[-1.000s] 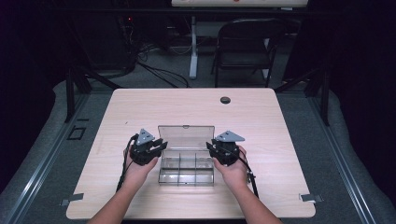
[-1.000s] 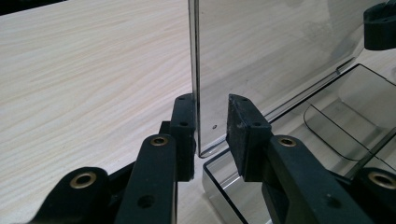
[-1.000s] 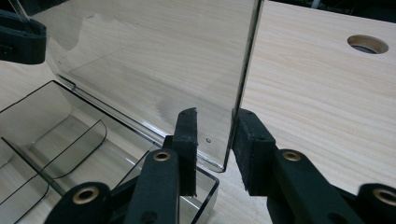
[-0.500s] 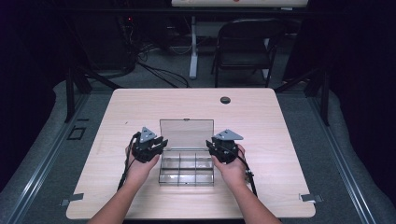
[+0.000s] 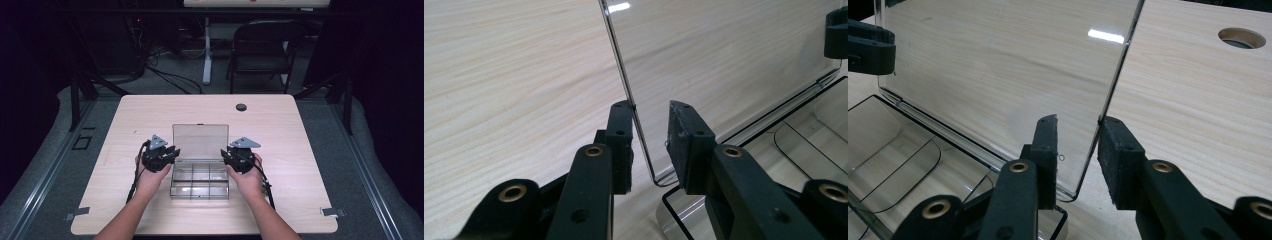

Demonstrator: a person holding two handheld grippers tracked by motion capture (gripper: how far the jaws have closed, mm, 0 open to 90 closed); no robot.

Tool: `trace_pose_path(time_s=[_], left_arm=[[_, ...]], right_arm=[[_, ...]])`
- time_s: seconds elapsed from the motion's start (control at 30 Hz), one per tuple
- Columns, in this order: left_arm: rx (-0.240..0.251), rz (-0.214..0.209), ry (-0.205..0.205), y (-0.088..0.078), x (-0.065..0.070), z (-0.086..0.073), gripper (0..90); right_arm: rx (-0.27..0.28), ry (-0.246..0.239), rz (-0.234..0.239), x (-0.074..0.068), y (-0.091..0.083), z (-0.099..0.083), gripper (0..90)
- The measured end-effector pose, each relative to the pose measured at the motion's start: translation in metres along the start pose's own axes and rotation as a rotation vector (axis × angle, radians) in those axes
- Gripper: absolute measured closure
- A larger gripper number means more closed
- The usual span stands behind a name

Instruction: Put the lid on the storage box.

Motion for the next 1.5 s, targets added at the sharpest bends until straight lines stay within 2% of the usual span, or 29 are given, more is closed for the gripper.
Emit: trace_pose_path(time_s=[0.43,0.53,0.77,1.37,1.5], left_arm=[[-0.022,-0.026,-0.033,0.003,-0.003,-0.002,72.3],[-0.034,-0.039,-0.054,0.004,-0.005,-0.003,72.4],[-0.048,-0.065,-0.108,0.007,-0.006,-0.004,72.4],[-0.066,-0.115,-0.183,0.011,-0.01,-0.007,72.2],[-0.073,-0.121,-0.188,0.012,-0.011,-0.007,72.2]], right_arm=[[-0.007,0.035,0.01,0.004,0.002,-0.001,69.7],[0.002,0.066,0.025,0.005,0.003,-0.001,69.8],[-0.004,0.094,0.035,0.008,0.003,-0.002,69.6],[0.004,0.15,0.06,0.011,0.005,-0.003,69.6],[0.004,0.163,0.064,0.012,0.006,-0.003,69.7]])
Point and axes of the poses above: each handheld gripper's, and its own axes: y roughly forward along the jaws, z roughly out of its top, x roughly to its right, the point moved 4 cm from there along y, roughly forward along the jaws, and after that the axes turned 13 degrees about z, right-handed, at the moved point
